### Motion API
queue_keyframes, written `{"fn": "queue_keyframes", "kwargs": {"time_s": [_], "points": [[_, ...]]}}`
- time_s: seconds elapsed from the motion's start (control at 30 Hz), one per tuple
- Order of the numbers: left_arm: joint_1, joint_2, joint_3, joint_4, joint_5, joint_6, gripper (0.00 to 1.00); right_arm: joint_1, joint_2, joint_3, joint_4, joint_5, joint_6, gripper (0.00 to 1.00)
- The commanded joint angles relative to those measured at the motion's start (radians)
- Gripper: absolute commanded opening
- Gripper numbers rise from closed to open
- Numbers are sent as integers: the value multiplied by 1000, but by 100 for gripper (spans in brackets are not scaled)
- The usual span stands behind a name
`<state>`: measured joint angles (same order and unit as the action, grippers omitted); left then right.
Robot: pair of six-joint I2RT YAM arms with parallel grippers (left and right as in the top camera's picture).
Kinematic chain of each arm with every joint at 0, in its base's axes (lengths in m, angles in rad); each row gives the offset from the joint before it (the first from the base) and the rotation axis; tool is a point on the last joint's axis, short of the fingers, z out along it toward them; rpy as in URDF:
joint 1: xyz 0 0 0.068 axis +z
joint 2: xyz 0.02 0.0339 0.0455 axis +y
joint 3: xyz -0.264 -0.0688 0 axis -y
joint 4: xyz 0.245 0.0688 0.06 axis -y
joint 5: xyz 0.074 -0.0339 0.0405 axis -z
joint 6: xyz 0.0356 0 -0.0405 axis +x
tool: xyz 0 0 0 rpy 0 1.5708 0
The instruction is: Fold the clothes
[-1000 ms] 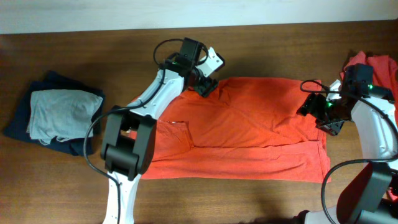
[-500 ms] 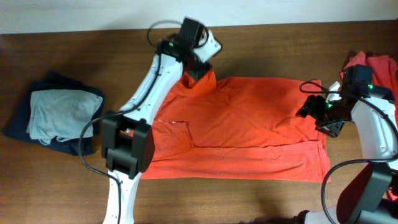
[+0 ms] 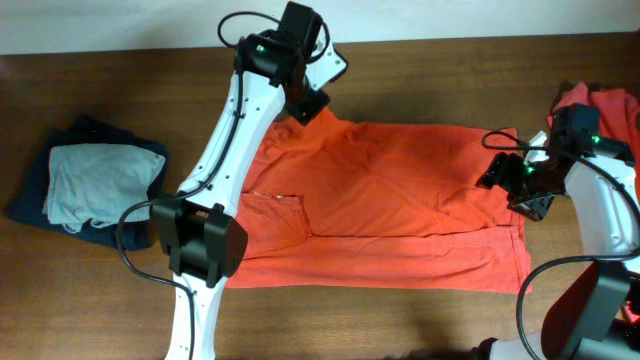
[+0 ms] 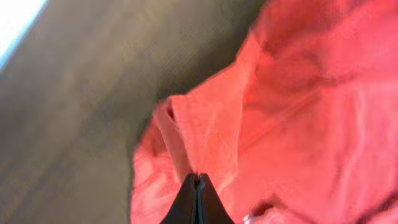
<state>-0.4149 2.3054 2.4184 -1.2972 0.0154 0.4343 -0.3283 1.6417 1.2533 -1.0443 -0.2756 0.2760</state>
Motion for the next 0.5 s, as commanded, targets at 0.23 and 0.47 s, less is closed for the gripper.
{"fn": "queue_keyframes", "kwargs": {"time_s": [0.23,0.47], "points": [[3,-26,19,-260,-16,5,0,0,-15,16,36,-3,-15,78],[3,-58,19,-277,-16,5,0,-16,6,44,189,-10,-22,78]]}}
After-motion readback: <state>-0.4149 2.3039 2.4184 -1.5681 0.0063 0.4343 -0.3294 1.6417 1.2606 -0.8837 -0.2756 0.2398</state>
